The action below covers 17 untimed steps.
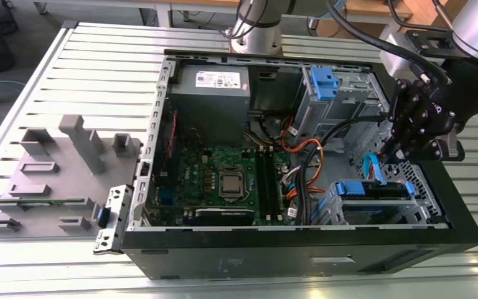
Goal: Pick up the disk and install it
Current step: 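Insert the second disk wire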
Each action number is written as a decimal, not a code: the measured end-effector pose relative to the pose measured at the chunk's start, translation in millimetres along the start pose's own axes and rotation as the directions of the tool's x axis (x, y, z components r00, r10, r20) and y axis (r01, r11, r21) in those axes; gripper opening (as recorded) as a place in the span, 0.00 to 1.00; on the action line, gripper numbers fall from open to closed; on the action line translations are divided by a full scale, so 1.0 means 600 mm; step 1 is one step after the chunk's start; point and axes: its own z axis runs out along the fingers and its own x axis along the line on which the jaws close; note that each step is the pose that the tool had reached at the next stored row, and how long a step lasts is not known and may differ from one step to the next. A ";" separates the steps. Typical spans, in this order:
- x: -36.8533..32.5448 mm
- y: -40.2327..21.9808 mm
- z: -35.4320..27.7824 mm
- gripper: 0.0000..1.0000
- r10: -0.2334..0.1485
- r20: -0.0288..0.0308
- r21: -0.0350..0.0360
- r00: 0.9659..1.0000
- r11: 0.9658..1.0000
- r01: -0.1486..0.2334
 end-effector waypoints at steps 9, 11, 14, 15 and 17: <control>-0.002 -0.009 0.000 0.24 0.000 0.001 -0.001 1.000 1.000 0.000; -0.002 -0.010 -0.002 0.24 0.000 0.001 -0.001 1.000 1.000 0.000; -0.002 -0.010 -0.004 0.24 0.000 0.001 -0.001 1.000 1.000 0.000; -0.002 -0.010 -0.004 0.24 0.000 0.002 -0.001 1.000 1.000 0.000; -0.003 -0.009 -0.004 0.24 0.000 0.002 -0.001 1.000 1.000 0.000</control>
